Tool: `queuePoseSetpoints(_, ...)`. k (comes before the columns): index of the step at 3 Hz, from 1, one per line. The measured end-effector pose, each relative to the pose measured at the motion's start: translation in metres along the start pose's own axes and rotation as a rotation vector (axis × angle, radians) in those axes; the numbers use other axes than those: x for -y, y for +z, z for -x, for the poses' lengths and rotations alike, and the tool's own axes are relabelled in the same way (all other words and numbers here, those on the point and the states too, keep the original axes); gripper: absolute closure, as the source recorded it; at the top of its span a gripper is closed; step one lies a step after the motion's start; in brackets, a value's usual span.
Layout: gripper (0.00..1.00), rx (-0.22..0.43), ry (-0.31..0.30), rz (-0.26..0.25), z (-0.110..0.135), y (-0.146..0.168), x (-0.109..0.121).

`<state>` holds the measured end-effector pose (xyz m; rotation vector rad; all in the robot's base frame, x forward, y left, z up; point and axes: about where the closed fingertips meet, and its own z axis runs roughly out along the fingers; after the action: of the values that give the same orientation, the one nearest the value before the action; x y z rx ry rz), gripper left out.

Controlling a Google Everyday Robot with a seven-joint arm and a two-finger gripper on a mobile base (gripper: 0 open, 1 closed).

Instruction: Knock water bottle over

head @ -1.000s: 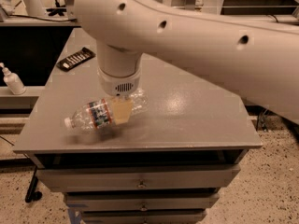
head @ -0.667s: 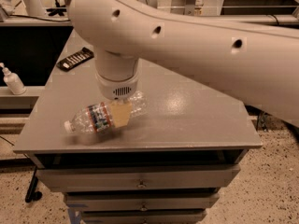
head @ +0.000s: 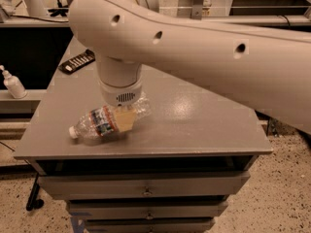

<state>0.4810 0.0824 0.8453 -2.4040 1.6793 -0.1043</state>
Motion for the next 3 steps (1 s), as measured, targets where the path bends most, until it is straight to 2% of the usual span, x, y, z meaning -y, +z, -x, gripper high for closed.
queuePoseSetpoints(1, 0.00, -0.012, -0.003, 0.007, -0.0015, 0.0037, -0.0023)
queuePoseSetpoints(2, 0.00, -0.014, -0.003, 0.008, -0.0022, 0.0043, -0.0028)
queuePoseSetpoints(3, 0.00, 0.010, 0.023, 0.028, -0.0107, 0.0056, -0.0043)
